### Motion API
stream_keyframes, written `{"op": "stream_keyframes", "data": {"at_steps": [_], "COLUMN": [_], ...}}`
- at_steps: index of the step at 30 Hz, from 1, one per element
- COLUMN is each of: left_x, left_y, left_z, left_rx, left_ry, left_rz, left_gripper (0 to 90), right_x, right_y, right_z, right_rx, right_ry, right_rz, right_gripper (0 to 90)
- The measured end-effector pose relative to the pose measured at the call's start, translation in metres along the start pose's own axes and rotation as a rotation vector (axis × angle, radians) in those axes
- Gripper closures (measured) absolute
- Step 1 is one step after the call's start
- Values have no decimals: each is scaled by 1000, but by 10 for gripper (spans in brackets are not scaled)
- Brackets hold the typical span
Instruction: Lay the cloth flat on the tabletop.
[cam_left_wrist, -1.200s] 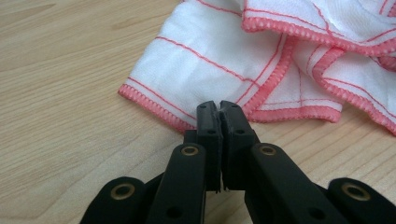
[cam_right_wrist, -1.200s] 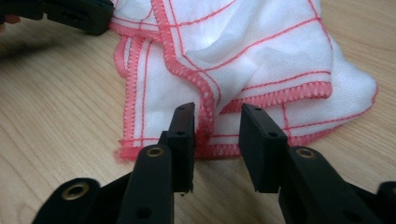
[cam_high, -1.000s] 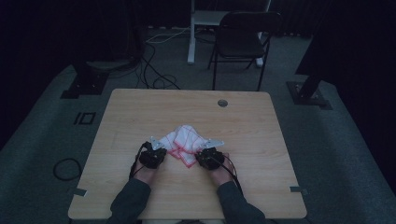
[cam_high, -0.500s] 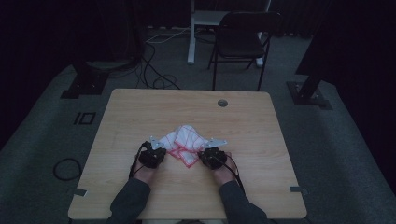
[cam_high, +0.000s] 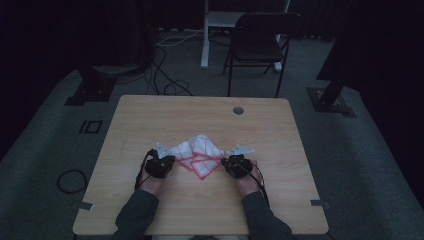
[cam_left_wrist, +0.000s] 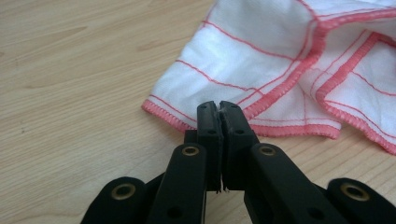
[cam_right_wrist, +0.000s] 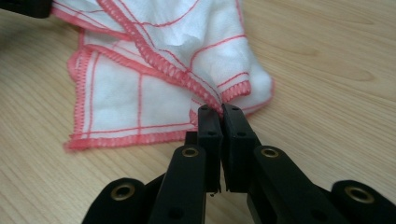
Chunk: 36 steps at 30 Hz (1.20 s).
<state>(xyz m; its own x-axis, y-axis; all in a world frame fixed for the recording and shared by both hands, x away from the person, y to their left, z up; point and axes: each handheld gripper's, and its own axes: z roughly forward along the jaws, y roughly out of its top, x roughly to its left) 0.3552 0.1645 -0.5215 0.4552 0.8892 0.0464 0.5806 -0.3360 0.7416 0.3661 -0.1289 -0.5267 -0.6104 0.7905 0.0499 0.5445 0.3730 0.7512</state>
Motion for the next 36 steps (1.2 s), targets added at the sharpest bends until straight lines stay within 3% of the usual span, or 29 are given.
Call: {"op": "stream_keyframes", "data": {"at_steps": [19, 36], "left_x": [11, 18], "left_y": [3, 19], "left_z": [-16, -10], "left_rx": [-50, -66], "left_ry": [34, 60], "left_rz": [-15, -3], "left_gripper": [889, 889], "right_x": [-26, -37], "right_y": [4, 17], "right_z": [-23, -18], "right_rx": [-32, -37], "right_ry": [-59, -73], "right_rz": [19, 3], "right_gripper": [879, 877]}}
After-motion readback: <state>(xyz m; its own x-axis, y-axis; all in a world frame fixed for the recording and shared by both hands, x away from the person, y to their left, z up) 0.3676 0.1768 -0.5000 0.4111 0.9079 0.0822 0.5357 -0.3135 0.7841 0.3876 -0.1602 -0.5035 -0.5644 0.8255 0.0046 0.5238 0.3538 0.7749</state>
